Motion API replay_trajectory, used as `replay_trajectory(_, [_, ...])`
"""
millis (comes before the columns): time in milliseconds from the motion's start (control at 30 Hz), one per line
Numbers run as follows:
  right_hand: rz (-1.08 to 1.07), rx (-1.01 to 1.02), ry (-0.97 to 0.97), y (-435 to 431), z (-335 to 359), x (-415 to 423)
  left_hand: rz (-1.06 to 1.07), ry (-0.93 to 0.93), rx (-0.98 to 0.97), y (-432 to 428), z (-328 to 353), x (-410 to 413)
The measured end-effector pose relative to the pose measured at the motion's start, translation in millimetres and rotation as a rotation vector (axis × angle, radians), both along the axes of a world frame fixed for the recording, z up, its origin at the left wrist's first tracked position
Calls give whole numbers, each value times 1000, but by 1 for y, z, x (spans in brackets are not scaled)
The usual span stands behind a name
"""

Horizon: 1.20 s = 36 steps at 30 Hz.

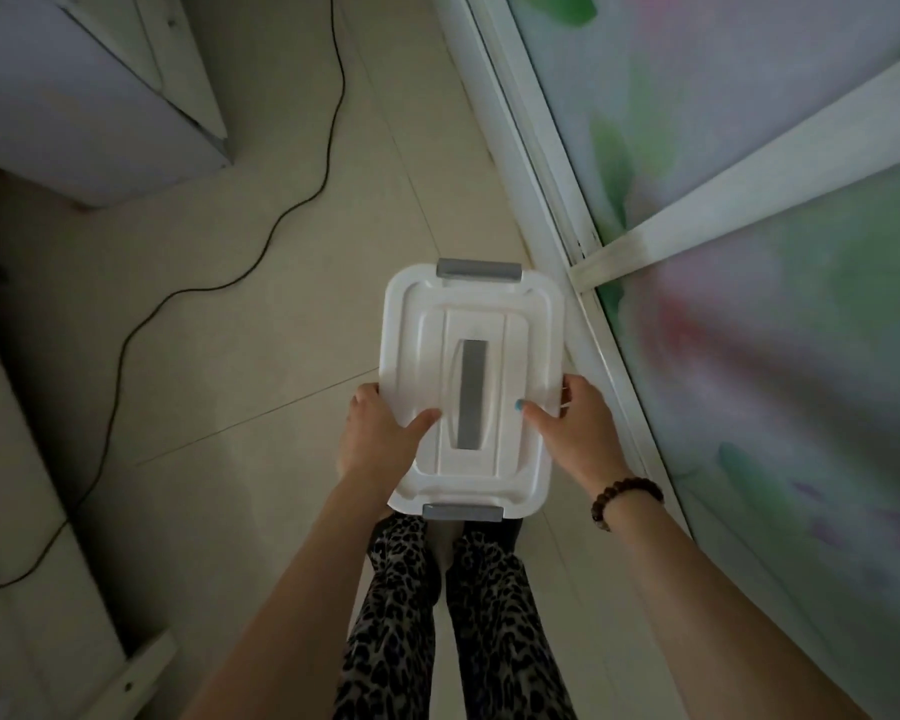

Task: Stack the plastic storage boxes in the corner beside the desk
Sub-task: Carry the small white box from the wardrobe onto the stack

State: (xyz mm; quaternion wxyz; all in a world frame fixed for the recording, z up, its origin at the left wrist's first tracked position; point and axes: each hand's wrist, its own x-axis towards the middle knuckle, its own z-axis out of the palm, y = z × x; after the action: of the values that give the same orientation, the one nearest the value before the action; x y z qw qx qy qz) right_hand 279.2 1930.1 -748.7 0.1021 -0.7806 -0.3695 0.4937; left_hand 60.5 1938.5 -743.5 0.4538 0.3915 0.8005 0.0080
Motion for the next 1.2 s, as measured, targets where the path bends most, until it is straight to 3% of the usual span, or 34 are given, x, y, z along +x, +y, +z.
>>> replay_trajectory(400, [13,74,13,-18,166,-10,17,-38,30,-17,169,-10])
replay_trajectory(1200, [-88,423,8,-30,412,-19,-18,-63,301,-23,412,-20])
